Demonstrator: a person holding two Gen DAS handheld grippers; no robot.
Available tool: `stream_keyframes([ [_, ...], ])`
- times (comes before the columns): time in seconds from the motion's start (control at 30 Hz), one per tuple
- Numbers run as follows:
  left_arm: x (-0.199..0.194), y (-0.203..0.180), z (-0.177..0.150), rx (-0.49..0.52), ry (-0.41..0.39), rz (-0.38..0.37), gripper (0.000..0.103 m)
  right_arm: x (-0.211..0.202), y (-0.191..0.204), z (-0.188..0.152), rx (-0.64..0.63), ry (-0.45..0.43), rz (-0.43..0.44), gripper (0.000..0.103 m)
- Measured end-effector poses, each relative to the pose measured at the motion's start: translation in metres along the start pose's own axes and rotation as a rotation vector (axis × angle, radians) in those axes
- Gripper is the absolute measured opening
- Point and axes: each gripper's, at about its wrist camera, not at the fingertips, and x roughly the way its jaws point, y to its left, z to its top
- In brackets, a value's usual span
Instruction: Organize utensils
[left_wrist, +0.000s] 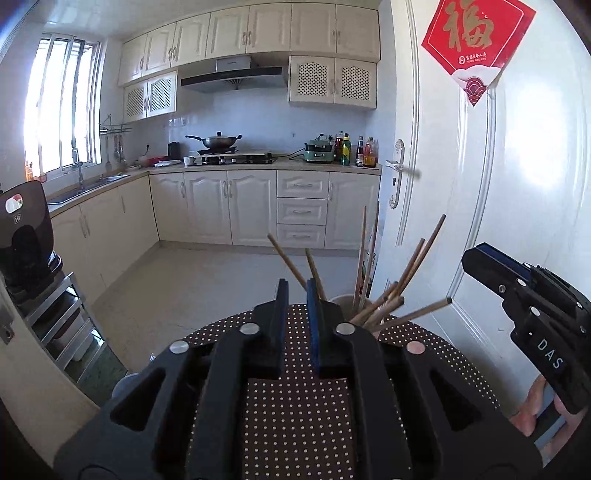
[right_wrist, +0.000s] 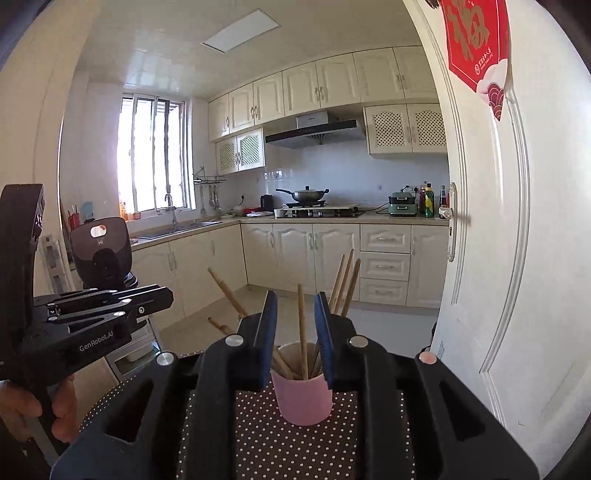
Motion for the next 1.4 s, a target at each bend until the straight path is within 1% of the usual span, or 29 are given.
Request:
stream_keyframes([
  [0.03, -0.01, 0.001, -0.004, -0.004, -0.01, 0.005, 0.037, -0.004, 0.002, -0.003, -0.002, 0.007, 0.003, 0.021],
  [0.07, -0.019, 0.002, -0.008, -0.008, -0.029, 0.015, 0.063, -0.007, 0.004, -0.005, -0.005, 0.014, 0.003, 0.022],
  [0.1, -0.033, 0.001, -0.013, -0.009, -0.067, 0.025, 0.065, -0.012, 0.008, -0.009, -0.015, 0.025, 0.003, 0.022],
  [0.13, -0.042, 0.0, -0.016, 0.001, -0.086, 0.032, 0.065, -0.017, 0.012, -0.012, -0.027, 0.032, 0.008, 0.022],
  [0.2, -0.058, -0.004, -0.025, 0.029, -0.093, 0.052, 0.065, -0.028, 0.02, -0.021, -0.048, 0.033, 0.014, 0.024],
  [0.27, -0.077, -0.007, -0.034, 0.043, -0.115, 0.063, 0.065, -0.038, 0.027, -0.028, -0.05, 0.04, 0.033, 0.03],
  [0.37, -0.1, -0.009, -0.046, 0.041, -0.137, 0.082, 0.07, -0.055, 0.037, -0.035, -0.063, 0.038, 0.037, 0.037],
  [0.4, -0.106, -0.01, -0.05, 0.043, -0.143, 0.094, 0.07, -0.061, 0.041, -0.038, -0.066, 0.033, 0.045, 0.038],
  [0.43, -0.114, -0.012, -0.054, 0.052, -0.151, 0.103, 0.071, -0.067, 0.044, -0.04, -0.066, 0.029, 0.051, 0.042],
  [0.47, -0.12, -0.014, -0.059, 0.059, -0.157, 0.11, 0.073, -0.073, 0.046, -0.04, -0.066, 0.026, 0.054, 0.047],
  [0.5, -0.127, -0.015, -0.063, 0.062, -0.164, 0.122, 0.075, -0.079, 0.049, -0.042, -0.065, 0.02, 0.053, 0.051],
  [0.57, -0.139, -0.017, -0.07, 0.065, -0.171, 0.123, 0.077, -0.091, 0.054, -0.045, -0.077, 0.012, 0.057, 0.065],
  [0.6, -0.143, -0.017, -0.072, 0.062, -0.174, 0.125, 0.079, -0.098, 0.058, -0.047, -0.083, 0.006, 0.051, 0.068],
  [0.67, -0.155, -0.017, -0.08, 0.056, -0.182, 0.134, 0.082, -0.109, 0.063, -0.051, -0.093, -0.011, 0.04, 0.078],
  [0.73, -0.168, -0.017, -0.088, 0.056, -0.193, 0.144, 0.083, -0.12, 0.067, -0.056, -0.093, -0.022, 0.03, 0.082],
  [0.83, -0.185, -0.018, -0.096, 0.057, -0.217, 0.163, 0.09, -0.133, 0.072, -0.06, -0.102, -0.026, 0.013, 0.09],
  [0.97, -0.207, -0.013, -0.105, 0.027, -0.236, 0.189, 0.091, -0.15, 0.082, -0.066, -0.112, -0.052, -0.013, 0.094],
  [1.17, -0.235, -0.009, -0.117, -0.027, -0.276, 0.191, 0.092, -0.181, 0.096, -0.068, -0.114, -0.12, -0.031, 0.095],
  [1.23, -0.245, -0.01, -0.12, -0.033, -0.288, 0.191, 0.092, -0.188, 0.1, -0.069, -0.125, -0.133, -0.045, 0.095],
  [1.4, -0.271, -0.014, -0.127, -0.029, -0.346, 0.227, 0.093, -0.206, 0.109, -0.071, -0.121, -0.18, -0.051, 0.095],
])
